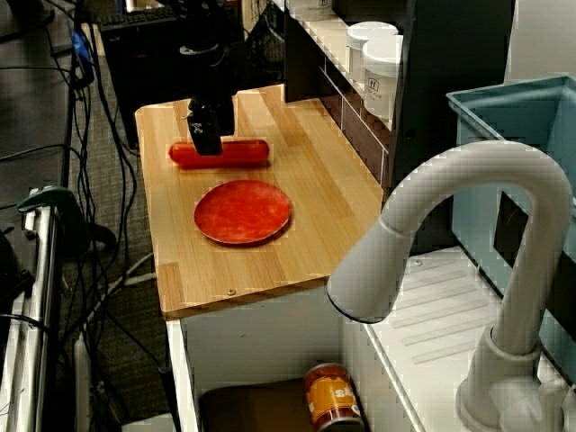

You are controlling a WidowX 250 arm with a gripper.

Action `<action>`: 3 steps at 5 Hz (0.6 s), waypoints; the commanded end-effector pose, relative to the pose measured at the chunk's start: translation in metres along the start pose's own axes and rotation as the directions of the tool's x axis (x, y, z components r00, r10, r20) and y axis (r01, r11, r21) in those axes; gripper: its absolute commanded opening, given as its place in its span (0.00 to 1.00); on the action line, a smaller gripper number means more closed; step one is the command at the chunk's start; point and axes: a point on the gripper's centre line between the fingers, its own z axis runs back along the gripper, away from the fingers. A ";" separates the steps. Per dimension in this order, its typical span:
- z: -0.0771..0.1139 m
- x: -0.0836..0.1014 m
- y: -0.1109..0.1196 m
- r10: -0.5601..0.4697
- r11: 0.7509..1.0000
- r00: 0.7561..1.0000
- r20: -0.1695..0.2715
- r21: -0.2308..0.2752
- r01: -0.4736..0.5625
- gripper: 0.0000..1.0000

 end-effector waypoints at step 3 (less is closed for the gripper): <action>-0.007 -0.008 -0.009 0.070 0.997 0.997 0.014 0.043 -0.071 1.00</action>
